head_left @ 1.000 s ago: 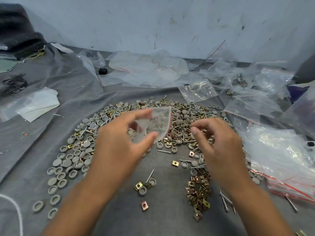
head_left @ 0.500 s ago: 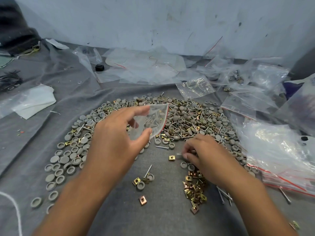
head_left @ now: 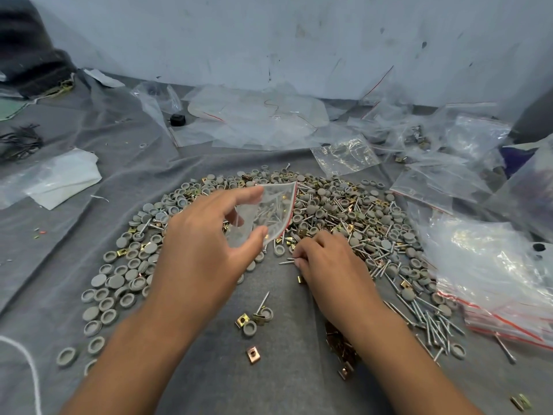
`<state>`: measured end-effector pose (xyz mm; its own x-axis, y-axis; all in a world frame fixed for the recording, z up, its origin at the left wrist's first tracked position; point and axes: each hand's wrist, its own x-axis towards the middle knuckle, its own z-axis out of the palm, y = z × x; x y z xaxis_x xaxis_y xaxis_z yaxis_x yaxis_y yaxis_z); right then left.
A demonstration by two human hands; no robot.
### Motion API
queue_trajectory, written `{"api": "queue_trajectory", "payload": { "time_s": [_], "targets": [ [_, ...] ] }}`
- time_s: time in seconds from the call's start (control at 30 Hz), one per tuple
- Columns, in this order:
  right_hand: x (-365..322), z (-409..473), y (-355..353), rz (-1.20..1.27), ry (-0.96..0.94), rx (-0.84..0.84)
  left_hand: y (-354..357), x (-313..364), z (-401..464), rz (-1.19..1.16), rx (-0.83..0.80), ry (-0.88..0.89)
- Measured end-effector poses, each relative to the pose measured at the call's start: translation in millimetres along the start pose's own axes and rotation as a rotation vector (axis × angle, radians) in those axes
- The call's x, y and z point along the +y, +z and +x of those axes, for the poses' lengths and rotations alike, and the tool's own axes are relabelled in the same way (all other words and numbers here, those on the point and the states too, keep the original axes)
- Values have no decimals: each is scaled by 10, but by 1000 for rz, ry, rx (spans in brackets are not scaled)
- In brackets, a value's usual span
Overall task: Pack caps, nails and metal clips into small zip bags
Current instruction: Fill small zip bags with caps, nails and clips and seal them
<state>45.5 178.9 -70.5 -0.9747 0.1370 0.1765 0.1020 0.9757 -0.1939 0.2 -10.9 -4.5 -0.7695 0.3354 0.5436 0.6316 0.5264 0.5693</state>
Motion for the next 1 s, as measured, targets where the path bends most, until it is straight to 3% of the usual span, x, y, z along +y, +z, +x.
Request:
{"api": "queue_trajectory", "payload": {
  "time_s": [0.1,0.2,0.27,0.37,0.53,0.8,0.87,1.0],
  "targets": [
    [7,-49,9,-56,-18,-26,-12,-2,-6,0,-4,-4],
    [-39,-74,-170,266,19,68,-16,-8,-9,4,-14,-10],
    [-98,-88,-330,514,-21,332,-11,-4,-10,18,-19,-18],
    [-230,-121,-507,460,-185,637,36,35,-13,43,-53,-7],
    [-292,-55,-514,220,-251,592,80,64,-16,43,-91,13],
    [-200,-104,-496,464,-155,644,36,10,10,55,-61,-23],
    [-172,-111,-470,482,-151,544,27,-4,14,49,-40,-39],
    [-146,-148,-301,285,-248,-155,22,-17,22,42,-19,-40]
  ]
}}
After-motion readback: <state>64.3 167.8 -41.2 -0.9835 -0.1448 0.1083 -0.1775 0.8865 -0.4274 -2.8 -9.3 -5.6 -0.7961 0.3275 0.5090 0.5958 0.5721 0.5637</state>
